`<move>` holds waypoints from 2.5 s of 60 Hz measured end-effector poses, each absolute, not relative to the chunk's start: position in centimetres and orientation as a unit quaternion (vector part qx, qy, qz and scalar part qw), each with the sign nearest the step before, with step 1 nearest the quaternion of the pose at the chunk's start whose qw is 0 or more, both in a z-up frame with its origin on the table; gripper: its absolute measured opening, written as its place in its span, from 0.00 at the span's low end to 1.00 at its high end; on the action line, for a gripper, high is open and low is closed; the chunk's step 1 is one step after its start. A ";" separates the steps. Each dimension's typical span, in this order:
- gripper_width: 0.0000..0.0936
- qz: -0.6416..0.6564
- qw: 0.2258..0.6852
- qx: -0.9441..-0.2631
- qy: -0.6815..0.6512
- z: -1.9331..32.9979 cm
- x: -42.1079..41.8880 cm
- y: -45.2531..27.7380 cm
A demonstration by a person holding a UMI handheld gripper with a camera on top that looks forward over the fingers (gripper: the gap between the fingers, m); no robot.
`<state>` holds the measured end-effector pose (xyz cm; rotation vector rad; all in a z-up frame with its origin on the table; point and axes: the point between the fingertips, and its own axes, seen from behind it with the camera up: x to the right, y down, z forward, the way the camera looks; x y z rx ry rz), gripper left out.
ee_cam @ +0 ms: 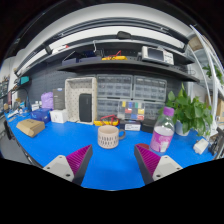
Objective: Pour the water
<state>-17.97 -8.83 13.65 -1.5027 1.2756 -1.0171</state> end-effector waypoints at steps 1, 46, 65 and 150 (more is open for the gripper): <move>0.92 -0.411 0.443 -0.605 0.518 13.4 -18.1 -9.2; 0.85 -0.469 0.462 -0.511 0.553 11.6 -9.6 -24.0; 0.41 -0.501 0.467 -0.509 0.522 12.0 -8.5 -22.9; 0.38 -0.671 -0.232 -0.670 -0.215 16.8 7.5 -15.6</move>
